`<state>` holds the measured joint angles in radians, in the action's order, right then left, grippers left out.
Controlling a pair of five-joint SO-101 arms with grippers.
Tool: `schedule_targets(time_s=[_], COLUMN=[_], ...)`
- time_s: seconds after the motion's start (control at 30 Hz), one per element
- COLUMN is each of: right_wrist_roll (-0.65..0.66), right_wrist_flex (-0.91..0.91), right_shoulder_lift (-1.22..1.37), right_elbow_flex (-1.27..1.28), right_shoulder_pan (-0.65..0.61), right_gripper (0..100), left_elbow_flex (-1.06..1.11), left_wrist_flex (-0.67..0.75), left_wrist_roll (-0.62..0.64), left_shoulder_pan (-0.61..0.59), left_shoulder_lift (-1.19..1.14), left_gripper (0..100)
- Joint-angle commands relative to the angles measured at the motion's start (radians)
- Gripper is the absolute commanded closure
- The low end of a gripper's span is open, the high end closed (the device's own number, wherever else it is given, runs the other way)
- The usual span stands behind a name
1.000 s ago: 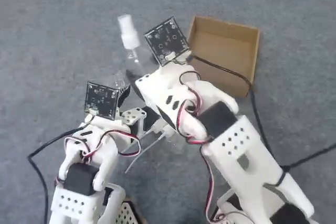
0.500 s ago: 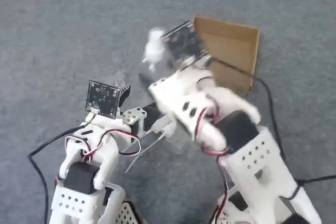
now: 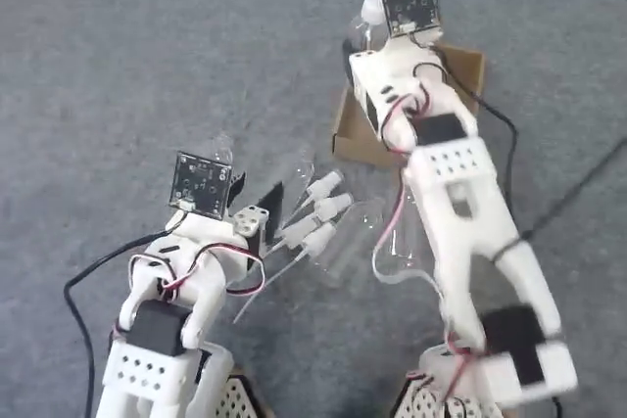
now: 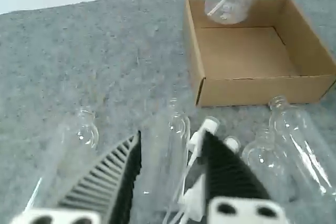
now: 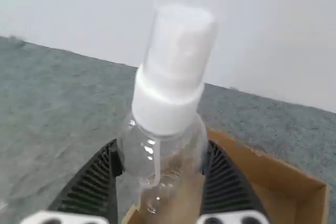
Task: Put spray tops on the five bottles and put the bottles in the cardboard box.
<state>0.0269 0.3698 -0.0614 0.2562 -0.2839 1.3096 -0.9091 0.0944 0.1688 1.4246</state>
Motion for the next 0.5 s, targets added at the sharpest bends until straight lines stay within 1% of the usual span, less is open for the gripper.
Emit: schedule_targets(time_s=[0.0,0.13,0.47], right_wrist_roll=[0.017,0.017,0.014], right_wrist_flex=[-0.096,-0.107,-0.108], right_shoulder_lift=[0.108,0.26,0.555], right_elbow_flex=[-0.158,-0.285,-0.539], right_shoulder_pan=[0.048,0.073,0.096], right_gripper=[99.3,99.3,99.3], left_elbow_flex=[-0.008,-0.008,0.001], left_wrist_flex=[0.002,0.002,0.002], left_wrist_roll=[-0.006,-0.006,-0.006], left_shoulder_pan=[0.005,0.005,0.005], left_shoulder_lift=[0.018,0.018,0.018], left_gripper=[93,97,97])
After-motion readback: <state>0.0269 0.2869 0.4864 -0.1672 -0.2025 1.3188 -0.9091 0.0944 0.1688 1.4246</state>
